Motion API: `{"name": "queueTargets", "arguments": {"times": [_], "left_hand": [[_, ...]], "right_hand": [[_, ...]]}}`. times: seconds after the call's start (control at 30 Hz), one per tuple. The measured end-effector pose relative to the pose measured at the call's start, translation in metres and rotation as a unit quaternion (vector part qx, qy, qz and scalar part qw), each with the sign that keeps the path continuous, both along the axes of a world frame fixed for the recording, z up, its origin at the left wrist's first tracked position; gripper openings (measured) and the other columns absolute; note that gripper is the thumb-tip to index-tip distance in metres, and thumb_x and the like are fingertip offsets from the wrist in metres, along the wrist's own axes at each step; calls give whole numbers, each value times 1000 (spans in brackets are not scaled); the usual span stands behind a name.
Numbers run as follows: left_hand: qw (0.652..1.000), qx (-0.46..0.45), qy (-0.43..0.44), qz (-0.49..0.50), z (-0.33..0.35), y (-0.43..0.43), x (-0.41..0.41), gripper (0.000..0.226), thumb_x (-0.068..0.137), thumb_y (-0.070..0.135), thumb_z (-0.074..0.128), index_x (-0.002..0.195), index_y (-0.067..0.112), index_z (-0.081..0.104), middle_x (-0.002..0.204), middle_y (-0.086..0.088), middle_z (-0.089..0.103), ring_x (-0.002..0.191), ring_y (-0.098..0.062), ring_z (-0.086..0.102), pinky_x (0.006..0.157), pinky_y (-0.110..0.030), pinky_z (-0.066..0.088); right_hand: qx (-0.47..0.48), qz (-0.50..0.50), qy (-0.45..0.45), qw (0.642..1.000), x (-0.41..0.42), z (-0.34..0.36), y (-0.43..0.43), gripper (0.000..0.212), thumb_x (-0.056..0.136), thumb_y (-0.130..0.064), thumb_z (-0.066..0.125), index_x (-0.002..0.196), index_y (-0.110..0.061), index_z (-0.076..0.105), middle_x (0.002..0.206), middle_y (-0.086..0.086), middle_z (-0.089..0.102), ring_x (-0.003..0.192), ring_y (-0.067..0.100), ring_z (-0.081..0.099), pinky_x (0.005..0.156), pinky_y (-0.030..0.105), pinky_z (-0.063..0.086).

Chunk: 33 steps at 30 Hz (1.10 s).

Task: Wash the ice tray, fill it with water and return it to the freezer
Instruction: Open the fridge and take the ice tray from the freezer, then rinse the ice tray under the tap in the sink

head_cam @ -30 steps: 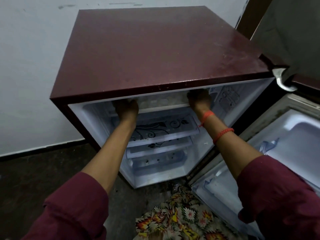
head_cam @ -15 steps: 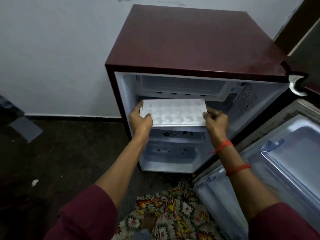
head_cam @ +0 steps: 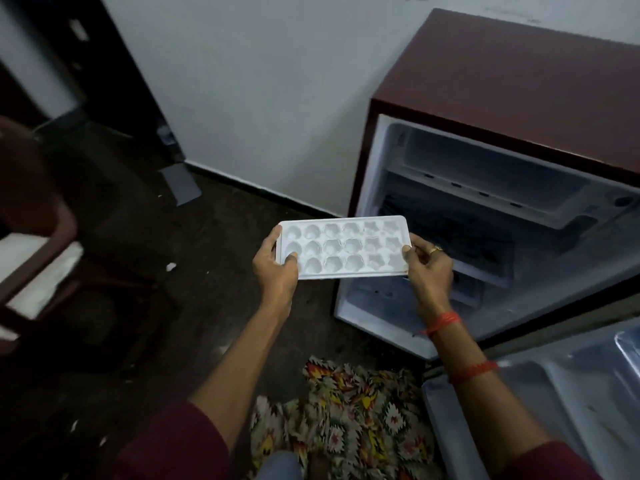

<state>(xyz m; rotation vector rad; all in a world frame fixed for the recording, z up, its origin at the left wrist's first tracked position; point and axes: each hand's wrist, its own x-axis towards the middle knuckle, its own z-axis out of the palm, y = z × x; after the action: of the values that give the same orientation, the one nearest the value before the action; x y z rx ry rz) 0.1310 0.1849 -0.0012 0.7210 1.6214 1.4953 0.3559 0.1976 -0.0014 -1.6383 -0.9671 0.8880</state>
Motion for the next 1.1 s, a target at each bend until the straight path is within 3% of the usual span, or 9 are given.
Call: {"name": "queueTargets", "arguments": {"times": [0.07, 0.2, 0.33, 0.5, 0.6, 0.8, 1.1], "left_hand": [[999, 2, 3, 38, -1, -20, -25, 59, 84, -20, 55, 136, 9, 58, 130, 1, 63, 122, -16, 62, 108, -40, 48], [992, 1, 17, 122, -3, -66, -80, 59, 83, -18, 57, 134, 10, 60, 131, 1, 64, 123, -14, 62, 109, -40, 48], [982, -1, 14, 186, -6, -113, -130, 55, 85, -15, 59, 135, 10, 60, 129, 9, 64, 123, -10, 60, 109, -41, 48], [959, -2, 16, 282, -7, -175, -184, 57, 85, -17, 58, 136, 9, 58, 130, 0, 63, 122, -16, 62, 108, -41, 48], [945, -5, 2, 327, -7, -218, -211, 58, 87, -16, 59, 138, 11, 57, 131, 1, 63, 120, -14, 63, 105, -39, 50], [904, -4, -9, 428, -7, -319, -252, 59, 86, -16, 60, 136, 16, 59, 131, -1, 65, 118, -16, 65, 101, -43, 54], [819, -8, -12, 574, 1, -475, -273, 59, 87, -15, 61, 136, 17, 60, 130, 8, 64, 119, -9, 63, 101, -34, 54]], "right_hand": [[-2, 35, 10, 999, -26, -3, -3, 30, 94, -10, 62, 123, -8, 67, 105, 1, 72, 87, 5, 66, 77, 13, 55], [-32, 114, 38, 992, -90, -13, -14, 31, 93, -12, 64, 123, -10, 67, 106, 2, 73, 96, 16, 70, 90, 38, 57], [-38, 181, 40, 982, -152, -14, -32, 30, 94, -11, 63, 124, -10, 65, 111, 2, 71, 94, 11, 67, 92, 35, 56], [-53, 266, 32, 962, -222, -19, -65, 29, 92, -19, 65, 121, -19, 68, 97, -17, 70, 92, 6, 69, 94, 40, 56], [-52, 310, 40, 948, -261, -14, -93, 26, 92, -17, 65, 118, -19, 69, 98, -12, 73, 90, 7, 71, 92, 39, 57], [-61, 410, 44, 909, -332, -13, -158, 26, 89, -18, 67, 114, -21, 71, 99, -7, 75, 93, 10, 72, 92, 45, 57], [-89, 551, 53, 828, -424, -11, -277, 26, 89, -18, 67, 115, -20, 70, 99, 0, 76, 95, 17, 73, 90, 48, 58]]}}
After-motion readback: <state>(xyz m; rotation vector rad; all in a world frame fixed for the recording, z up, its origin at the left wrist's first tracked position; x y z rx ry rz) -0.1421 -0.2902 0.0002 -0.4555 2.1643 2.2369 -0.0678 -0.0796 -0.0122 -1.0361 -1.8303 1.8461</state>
